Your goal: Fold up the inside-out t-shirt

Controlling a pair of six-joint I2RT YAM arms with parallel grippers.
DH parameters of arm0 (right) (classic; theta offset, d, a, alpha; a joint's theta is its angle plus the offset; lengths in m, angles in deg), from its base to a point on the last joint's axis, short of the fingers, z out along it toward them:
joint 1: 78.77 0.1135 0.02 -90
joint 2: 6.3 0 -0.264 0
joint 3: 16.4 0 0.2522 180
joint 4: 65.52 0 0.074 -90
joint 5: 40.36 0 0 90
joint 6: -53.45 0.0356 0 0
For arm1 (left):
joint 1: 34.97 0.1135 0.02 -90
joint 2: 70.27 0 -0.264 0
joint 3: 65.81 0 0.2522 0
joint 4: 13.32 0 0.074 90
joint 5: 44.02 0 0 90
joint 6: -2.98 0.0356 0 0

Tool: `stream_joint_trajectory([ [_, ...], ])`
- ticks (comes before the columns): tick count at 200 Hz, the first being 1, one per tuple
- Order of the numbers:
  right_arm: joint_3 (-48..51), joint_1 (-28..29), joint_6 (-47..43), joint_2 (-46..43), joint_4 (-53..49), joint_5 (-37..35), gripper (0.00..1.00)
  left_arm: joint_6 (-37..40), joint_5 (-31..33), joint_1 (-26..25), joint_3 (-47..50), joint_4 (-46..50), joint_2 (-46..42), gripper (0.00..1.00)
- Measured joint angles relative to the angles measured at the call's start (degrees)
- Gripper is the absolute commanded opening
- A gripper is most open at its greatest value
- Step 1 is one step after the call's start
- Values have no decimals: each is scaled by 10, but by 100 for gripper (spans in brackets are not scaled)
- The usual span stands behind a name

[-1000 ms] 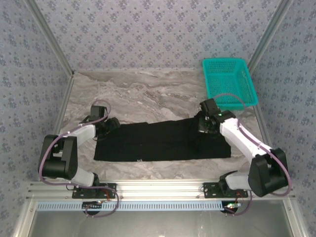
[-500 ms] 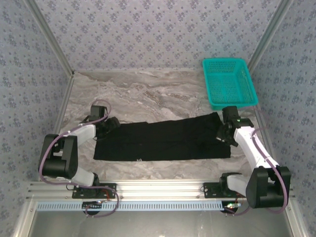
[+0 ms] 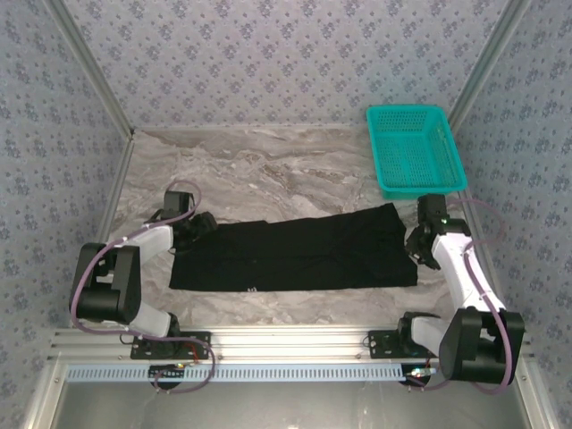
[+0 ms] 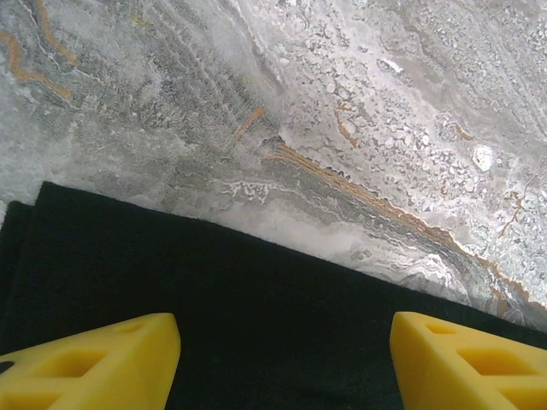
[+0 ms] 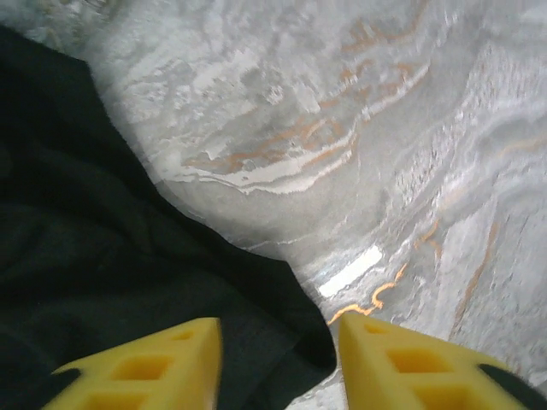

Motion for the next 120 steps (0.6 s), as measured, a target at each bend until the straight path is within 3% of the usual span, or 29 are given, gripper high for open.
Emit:
stream_joint_trajectory([
  [14,0,21,-9,-10,17,8,64,0,-2,0,0,4,-3,67],
  [31,-3,44,-19,5,57,32,65,0,-3,0,0,15,-10,67],
  [67,-44,51,-38,155,162,98,59,0,-4,0,-4,38,-16,67],
  [91,-64,48,-49,223,214,117,47,0,-3,0,-5,50,-21,67],
  [120,-75,47,-64,267,252,118,21,0,-1,0,-5,54,-22,67],
])
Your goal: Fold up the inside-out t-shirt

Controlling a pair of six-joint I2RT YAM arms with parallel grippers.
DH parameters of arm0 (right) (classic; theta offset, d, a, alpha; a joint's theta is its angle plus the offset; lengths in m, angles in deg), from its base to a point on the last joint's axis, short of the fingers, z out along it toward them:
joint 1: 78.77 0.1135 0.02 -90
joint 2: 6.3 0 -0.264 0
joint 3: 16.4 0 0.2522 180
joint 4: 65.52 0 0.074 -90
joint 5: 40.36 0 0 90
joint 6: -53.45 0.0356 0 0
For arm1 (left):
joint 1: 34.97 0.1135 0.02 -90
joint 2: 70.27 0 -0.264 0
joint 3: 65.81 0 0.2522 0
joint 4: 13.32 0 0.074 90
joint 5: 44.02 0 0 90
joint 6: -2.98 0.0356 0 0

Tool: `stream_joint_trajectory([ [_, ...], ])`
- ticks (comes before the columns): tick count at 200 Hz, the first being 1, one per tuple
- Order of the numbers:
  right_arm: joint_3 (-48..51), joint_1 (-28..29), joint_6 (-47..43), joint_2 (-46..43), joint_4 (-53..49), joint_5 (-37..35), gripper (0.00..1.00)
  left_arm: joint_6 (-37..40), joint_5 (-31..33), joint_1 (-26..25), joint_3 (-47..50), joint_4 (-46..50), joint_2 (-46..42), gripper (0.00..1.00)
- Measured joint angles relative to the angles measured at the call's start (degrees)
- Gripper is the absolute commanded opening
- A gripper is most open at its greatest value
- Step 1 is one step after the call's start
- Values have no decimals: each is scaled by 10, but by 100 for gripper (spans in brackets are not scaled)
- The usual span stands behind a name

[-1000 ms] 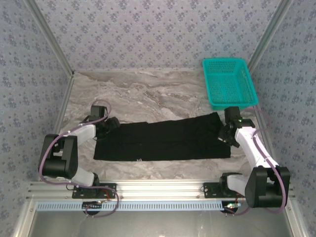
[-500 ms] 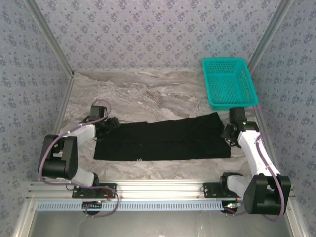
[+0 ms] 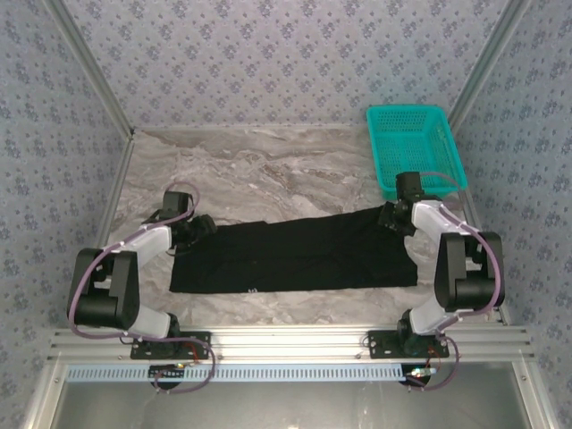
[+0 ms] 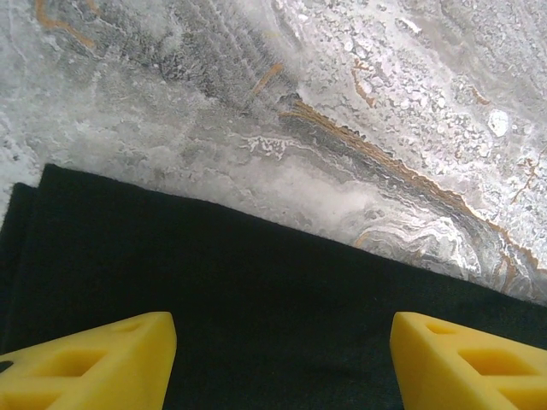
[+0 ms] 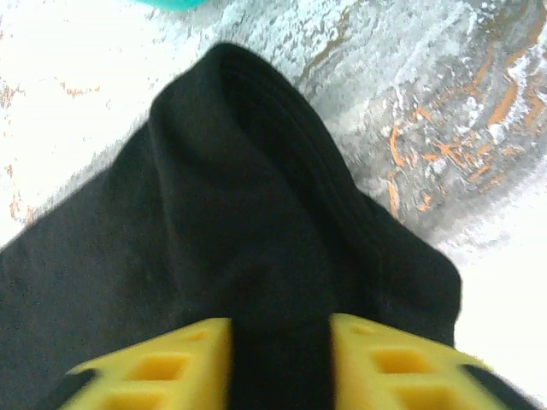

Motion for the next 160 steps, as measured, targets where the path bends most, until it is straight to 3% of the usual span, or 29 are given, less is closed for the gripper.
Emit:
stream_joint_trajectory([
  [22,-9,0,-6,14,10,-16,10,0,6,0,0,2,1,67],
  [49,-28,0,-16,15,4,-57,10,0,15,0,0,-5,9,67],
  [67,-47,0,-22,20,-9,-80,18,0,17,0,0,-11,12,67],
  [97,-76,0,-35,43,-15,-106,44,2,19,0,-1,-22,17,67],
  [160,-74,32,-41,-11,-62,-110,51,4,20,0,-7,-4,10,68],
])
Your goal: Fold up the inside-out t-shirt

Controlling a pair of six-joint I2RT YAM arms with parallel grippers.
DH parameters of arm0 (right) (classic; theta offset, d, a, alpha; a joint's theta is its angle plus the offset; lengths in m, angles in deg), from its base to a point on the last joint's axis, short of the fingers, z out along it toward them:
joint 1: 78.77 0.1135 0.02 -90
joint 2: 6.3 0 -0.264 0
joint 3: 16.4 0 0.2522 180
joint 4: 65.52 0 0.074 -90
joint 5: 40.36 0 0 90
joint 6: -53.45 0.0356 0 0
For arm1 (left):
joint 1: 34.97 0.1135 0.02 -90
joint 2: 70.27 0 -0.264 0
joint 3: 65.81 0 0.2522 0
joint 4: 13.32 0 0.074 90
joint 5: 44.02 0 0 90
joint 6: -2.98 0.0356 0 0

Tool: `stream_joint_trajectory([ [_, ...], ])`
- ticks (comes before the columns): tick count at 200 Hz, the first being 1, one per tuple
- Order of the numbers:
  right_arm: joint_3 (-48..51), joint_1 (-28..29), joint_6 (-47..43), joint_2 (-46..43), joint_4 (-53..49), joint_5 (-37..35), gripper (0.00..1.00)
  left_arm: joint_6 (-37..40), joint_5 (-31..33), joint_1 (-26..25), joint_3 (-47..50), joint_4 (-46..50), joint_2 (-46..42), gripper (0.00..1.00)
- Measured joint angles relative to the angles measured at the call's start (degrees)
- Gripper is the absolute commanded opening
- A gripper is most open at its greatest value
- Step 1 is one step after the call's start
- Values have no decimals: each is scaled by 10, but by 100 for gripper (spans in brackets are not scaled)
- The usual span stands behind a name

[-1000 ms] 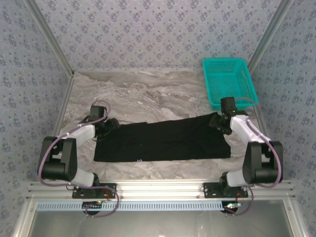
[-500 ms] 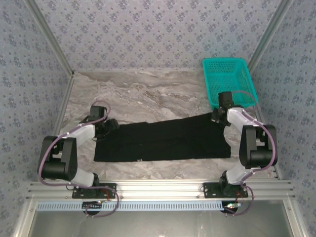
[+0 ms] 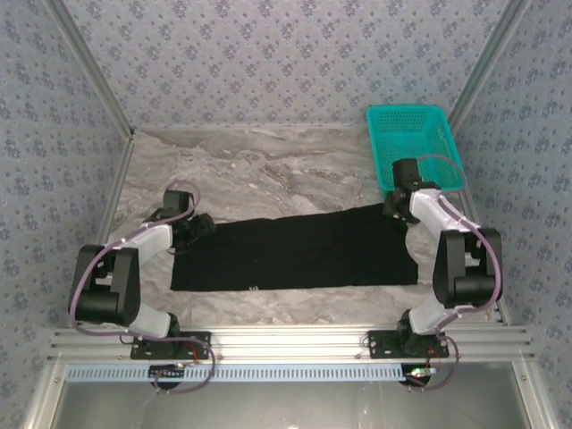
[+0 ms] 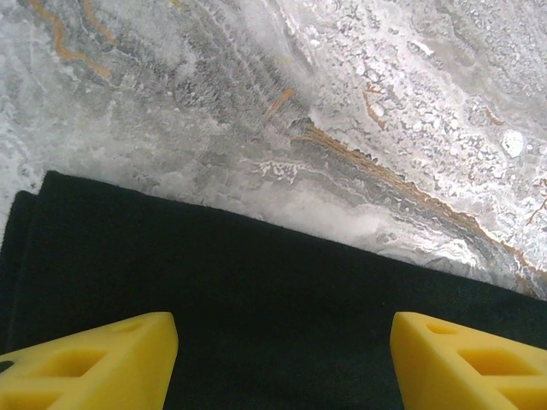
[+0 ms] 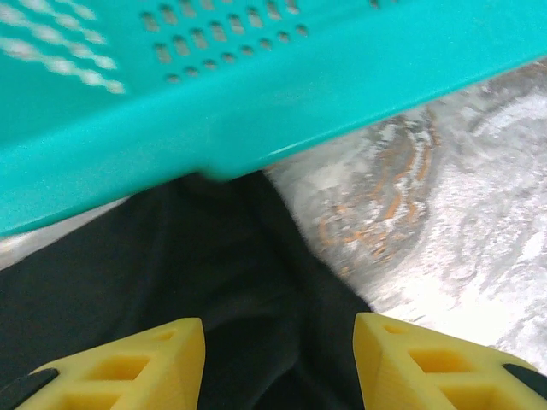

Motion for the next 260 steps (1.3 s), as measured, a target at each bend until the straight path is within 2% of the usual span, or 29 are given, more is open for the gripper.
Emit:
stream_joint_trajectory([
  [39,18,70,1,-34,1,60,46,-5,9,0,0,20,-54,69],
  [89,46,35,12,31,0,111,46,-12,-37,-3,-1,3,-17,70],
  [116,55,27,23,61,1,126,49,-15,-43,5,-6,-16,18,71],
  [173,55,24,39,63,25,156,57,-11,-47,34,-78,-44,91,76],
  [214,39,57,45,69,43,159,63,-6,-44,48,-165,-33,133,78],
  [236,41,81,39,33,44,138,71,-5,-44,47,-183,-37,114,81],
  [260,54,92,34,-36,67,146,74,-9,-51,31,-162,-44,76,81],
])
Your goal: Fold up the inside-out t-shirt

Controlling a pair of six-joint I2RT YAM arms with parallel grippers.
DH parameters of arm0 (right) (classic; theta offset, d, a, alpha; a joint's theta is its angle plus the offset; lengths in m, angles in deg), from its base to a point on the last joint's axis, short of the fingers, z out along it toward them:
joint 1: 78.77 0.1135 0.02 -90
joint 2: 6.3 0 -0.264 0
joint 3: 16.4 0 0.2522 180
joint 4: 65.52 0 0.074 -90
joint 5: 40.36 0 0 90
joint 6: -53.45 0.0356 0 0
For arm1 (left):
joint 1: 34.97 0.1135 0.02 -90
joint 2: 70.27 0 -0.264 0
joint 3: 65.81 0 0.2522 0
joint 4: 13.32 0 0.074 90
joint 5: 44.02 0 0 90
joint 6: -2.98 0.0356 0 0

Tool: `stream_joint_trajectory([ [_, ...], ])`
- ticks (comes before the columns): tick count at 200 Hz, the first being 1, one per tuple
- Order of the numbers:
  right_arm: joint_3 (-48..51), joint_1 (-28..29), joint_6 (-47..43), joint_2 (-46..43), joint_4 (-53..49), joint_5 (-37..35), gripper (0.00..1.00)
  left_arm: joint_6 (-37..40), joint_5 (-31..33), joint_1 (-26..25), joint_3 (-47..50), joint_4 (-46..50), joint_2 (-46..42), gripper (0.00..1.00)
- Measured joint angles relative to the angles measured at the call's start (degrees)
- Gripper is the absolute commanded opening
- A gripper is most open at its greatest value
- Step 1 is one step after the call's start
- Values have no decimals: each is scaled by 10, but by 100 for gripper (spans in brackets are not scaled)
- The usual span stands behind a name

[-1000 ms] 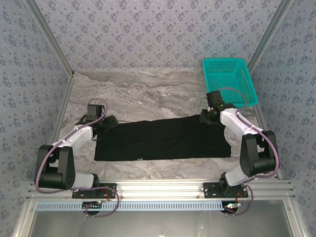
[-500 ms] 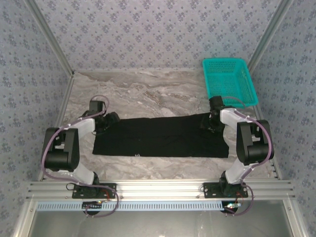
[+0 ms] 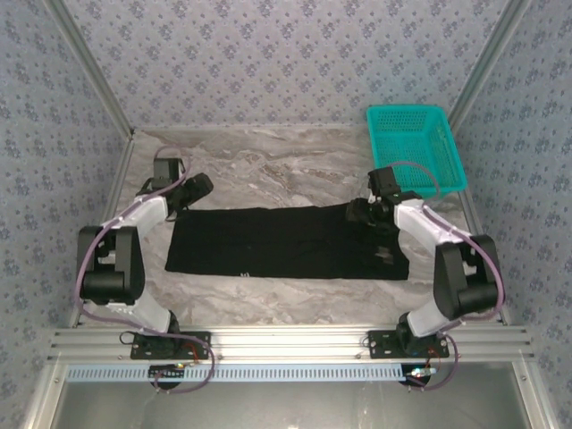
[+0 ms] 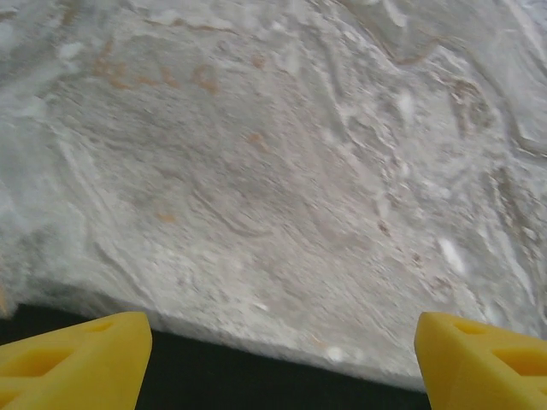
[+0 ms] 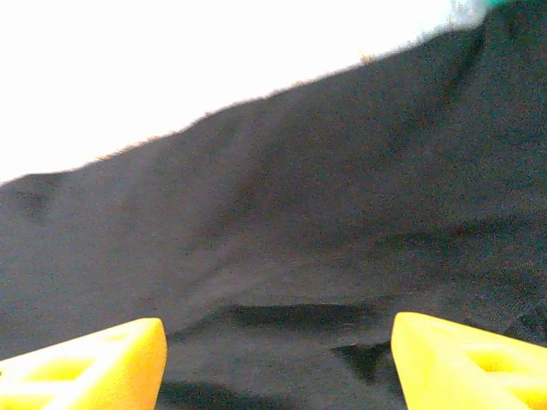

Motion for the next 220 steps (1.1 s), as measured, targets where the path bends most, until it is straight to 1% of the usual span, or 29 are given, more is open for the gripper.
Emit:
stream_joint_trajectory([
  [15,1,4,0,-10,19,16,74,-7,-12,-10,24,-3,-13,80],
  [35,4,12,3,5,27,36,73,-11,-17,-15,53,4,-13,80],
  [54,5,17,10,28,11,46,71,-11,-15,-10,72,18,-10,80],
  [96,17,14,29,68,-24,62,71,-6,-9,-4,74,23,21,80],
  [125,18,8,22,55,-55,64,77,0,-9,-4,34,24,53,80],
  [141,16,-2,6,24,-79,49,85,2,-8,-4,19,26,62,80],
  [151,12,-11,-4,2,-94,37,92,4,-6,-4,12,29,62,80],
  [173,4,-45,-23,-27,-117,14,99,4,0,-4,0,29,60,80],
  [220,3,-122,-34,-22,-149,2,100,4,2,-4,0,28,46,80],
])
